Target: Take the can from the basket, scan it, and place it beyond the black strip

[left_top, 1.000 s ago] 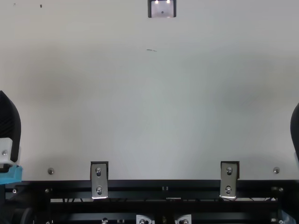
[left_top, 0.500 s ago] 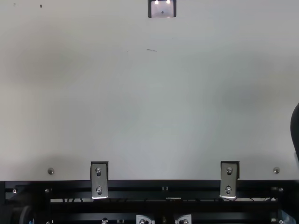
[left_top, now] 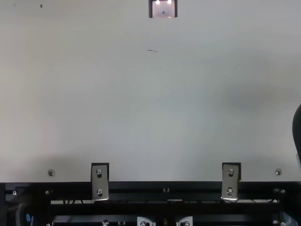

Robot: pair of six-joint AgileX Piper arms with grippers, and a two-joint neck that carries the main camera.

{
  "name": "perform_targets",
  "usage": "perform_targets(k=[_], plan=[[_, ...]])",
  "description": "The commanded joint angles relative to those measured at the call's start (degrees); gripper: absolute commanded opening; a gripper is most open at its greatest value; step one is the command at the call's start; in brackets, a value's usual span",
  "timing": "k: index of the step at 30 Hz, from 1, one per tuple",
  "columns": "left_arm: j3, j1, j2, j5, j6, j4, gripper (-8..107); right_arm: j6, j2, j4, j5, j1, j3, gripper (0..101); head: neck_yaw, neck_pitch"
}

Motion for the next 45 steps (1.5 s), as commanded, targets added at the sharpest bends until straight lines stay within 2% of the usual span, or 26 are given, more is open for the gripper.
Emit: perform_targets(k=[1, 5, 8, 12, 18, 25, 33, 45], plan=[[-5.9, 7.0, 9.8, 3.3, 6.3, -6.9, 90, 0.0, 0.0, 0.0, 0.0, 0.0, 0.0, 101, 0.0, -1.8], [-11.0, 14.0, 17.6, 9.1, 12.8, -10.8, 90, 0.0, 0.0, 0.0, 0.0, 0.0, 0.0, 101, 0.0, -1.8], [-14.2, 16.8, 22.8, 12.7, 15.4, -10.4, 90, 0.0, 0.0, 0.0, 0.0, 0.0, 0.0, 101, 0.0, -1.8], [-17.4, 17.3, 29.1, 16.5, 17.1, -7.6, 90, 0.0, 0.0, 0.0, 0.0, 0.0, 0.0, 101, 0.0, -1.8], [-20.7, 14.8, 37.1, 19.9, 18.9, -2.1, 90, 0.0, 0.0, 0.0, 0.0, 0.0, 0.0, 101, 0.0, -1.8], [-22.9, 11.8, 45.1, 22.0, 20.0, 3.3, 90, 0.0, 0.0, 0.0, 0.0, 0.0, 0.0, 101, 0.0, -1.8], [-22.6, 10.0, 53.1, 22.0, 18.7, 8.1, 90, 0.0, 0.0, 0.0, 0.0, 0.0, 0.0, 101, 0.0, -1.8], [-23.3, 9.7, 53.9, 21.8, 18.9, 8.4, 90, 0.0, 0.0, 0.0, 0.0, 0.0, 0.0, 101, 0.0, -1.8]])
